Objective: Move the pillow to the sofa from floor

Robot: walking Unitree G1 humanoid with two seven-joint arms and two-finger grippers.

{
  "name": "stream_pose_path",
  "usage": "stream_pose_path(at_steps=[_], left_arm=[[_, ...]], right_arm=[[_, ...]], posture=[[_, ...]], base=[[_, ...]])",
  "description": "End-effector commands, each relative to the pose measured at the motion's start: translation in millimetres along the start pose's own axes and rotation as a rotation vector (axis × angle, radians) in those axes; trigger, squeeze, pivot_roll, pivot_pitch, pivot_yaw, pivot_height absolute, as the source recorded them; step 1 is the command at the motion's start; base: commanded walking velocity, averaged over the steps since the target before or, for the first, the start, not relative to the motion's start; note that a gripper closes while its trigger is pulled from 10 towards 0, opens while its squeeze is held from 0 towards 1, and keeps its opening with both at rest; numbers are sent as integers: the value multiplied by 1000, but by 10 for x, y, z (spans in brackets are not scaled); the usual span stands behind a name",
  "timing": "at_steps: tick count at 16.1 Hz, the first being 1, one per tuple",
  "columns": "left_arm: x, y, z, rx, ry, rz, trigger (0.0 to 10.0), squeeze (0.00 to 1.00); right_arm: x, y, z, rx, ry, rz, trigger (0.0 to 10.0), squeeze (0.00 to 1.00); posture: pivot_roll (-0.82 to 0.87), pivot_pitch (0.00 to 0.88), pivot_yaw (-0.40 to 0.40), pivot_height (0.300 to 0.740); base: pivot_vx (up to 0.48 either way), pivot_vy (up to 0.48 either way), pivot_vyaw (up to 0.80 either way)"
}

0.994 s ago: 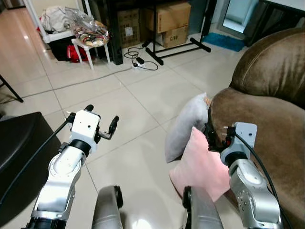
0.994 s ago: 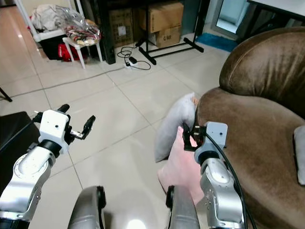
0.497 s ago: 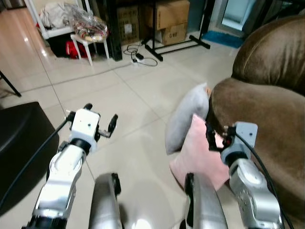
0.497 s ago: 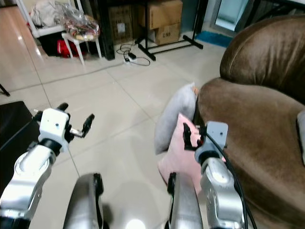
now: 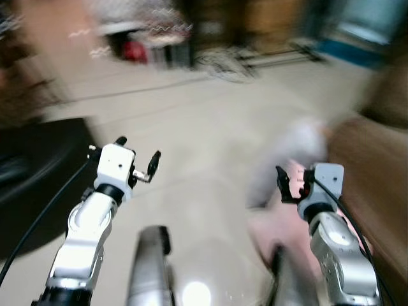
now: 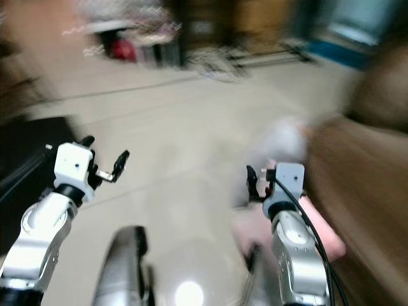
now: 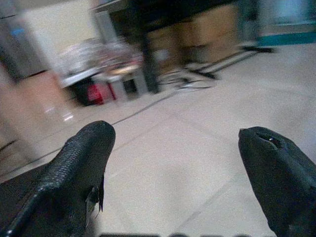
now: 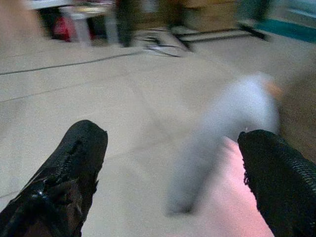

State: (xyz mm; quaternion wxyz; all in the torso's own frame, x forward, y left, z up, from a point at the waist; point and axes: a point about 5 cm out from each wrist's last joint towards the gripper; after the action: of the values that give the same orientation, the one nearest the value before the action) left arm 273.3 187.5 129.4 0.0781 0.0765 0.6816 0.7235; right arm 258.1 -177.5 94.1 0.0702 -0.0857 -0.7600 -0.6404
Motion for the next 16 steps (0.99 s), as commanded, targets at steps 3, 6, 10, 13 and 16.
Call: stream_pose_path(at_steps=[3,6,10,13,16], left_arm=[[4,15,54,-6,10,-2,10000,302],[-11,4,42,-16,7,3,10000,259],[-8,-71,-67,-22,-98,56,10000,243],[-1,-122,-166,-42,-229,102,10000,247],[-18,-105,-194,-48,-297,115,10000,251]], right_arm=[[-25,21,2,-44,-25,0,10000,0],[-25,15,-2,-45,-33,3,10000,0],[-35,-89,-107,-54,-69,54,10000,1000],[-194,-253,-204,73,-40,156,10000,1000],[-336,-347,-330,123,-59,227,10000,1000]], posture=[[-47,0,9,471],[-48,0,10,471],[-52,0,11,471],[-65,0,22,471],[-58,0,29,471]], base=[[372,0,0],[225,0,0],[0,0,0],[0,0,0],[0,0,0]])
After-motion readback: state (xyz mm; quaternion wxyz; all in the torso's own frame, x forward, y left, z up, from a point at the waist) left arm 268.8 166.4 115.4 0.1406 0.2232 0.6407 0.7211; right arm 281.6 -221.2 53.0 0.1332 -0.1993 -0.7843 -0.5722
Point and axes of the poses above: a point about 5 cm out from each wrist's last joint towards the gripper, its own x axis pointing back from the gripper into the wrist, its own y axis along the axis of the wrist's last joint, z = x × y, and after that the axes turned 12 degrees about x, right-handed
